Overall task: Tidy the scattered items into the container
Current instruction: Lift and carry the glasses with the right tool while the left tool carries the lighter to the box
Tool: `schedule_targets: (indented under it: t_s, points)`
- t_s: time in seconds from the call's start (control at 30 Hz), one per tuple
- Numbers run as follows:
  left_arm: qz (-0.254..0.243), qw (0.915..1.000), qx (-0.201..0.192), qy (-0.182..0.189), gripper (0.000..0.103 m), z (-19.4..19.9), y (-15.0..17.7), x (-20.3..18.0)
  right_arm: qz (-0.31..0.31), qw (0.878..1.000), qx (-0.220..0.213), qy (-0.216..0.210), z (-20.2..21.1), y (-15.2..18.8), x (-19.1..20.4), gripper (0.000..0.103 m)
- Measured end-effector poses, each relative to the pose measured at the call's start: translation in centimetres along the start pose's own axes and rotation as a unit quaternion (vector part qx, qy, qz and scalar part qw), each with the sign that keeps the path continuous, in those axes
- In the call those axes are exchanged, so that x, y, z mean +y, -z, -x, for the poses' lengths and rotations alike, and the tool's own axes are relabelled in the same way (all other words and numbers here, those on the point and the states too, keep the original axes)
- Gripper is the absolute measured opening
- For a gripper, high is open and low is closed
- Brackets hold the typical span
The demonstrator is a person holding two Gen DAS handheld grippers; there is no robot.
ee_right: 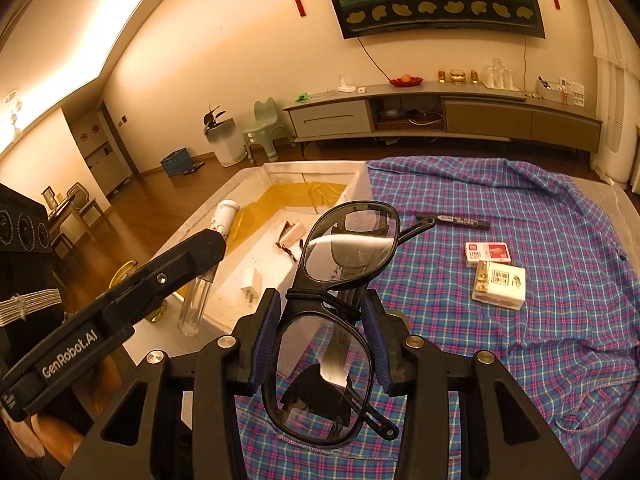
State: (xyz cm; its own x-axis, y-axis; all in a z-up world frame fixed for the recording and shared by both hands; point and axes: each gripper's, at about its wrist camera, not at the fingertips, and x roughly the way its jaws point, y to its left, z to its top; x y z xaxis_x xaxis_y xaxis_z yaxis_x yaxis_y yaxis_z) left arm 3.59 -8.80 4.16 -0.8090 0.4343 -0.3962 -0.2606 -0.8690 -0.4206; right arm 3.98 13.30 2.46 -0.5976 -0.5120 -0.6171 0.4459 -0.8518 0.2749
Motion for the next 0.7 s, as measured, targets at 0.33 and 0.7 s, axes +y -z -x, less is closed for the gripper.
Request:
schedule_targets:
  t_s: [0.33, 0.7]
  points:
    - [0.032, 0.9992, -0.024, -0.010, 0.019, 1.3, -2.0, 2.9, 0.020, 1.000, -0.009, -0.020, -0.1, -1.3, 2.2, 0.043]
    - [0.083, 0.9958, -0.038, -0.011, 0.019, 2.3, -4.5, 7.7, 0.052, 0.997, -0.018, -0.048, -1.5, -3.6, 5.1, 0.043]
